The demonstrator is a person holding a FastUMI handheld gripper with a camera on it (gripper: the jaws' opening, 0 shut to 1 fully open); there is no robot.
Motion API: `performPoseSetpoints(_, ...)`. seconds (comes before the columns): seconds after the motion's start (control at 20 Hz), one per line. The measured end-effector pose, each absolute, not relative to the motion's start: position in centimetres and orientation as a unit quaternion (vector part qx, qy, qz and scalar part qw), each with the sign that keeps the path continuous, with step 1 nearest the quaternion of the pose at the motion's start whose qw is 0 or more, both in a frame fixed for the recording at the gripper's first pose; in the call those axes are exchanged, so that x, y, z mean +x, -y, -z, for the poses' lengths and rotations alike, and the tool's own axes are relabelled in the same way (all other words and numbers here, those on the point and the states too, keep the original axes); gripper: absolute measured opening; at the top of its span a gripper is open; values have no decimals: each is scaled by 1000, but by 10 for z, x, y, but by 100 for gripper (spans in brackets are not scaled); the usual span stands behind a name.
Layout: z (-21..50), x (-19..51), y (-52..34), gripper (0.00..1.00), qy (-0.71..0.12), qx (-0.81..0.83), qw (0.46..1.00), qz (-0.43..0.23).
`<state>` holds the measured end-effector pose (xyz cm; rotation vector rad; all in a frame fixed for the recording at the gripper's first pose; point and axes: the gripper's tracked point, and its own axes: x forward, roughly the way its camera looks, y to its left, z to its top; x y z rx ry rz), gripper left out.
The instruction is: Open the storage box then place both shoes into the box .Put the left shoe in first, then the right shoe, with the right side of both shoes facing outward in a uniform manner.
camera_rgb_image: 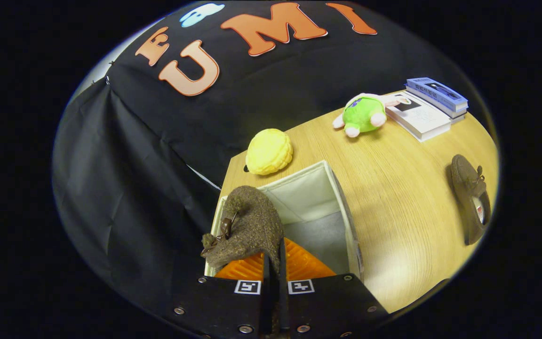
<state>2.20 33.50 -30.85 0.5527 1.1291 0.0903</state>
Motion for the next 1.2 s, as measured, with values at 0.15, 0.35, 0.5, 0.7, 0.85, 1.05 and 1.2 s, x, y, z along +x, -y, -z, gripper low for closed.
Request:
performPoseSetpoints(0.15, 325, 13, -342, 7, -548, 276, 789, -32)
performPoseSetpoints(0.35, 342, 2, -354, 19, -580, 327, 746, -20)
performPoseSetpoints(0.5, 344, -2, -361, 31, -592, 335, 732, -39)
performPoseSetpoints(0.7, 314, 5, -375, 57, -567, 356, 735, -102)
performPoseSetpoints(0.85, 286, 5, -358, 71, -540, 360, 751, -121)
performPoseSetpoints(1.05, 252, 9, -314, 81, -495, 336, 791, -129)
performPoseSetpoints(1.2, 237, 7, -281, 86, -468, 325, 810, -139)
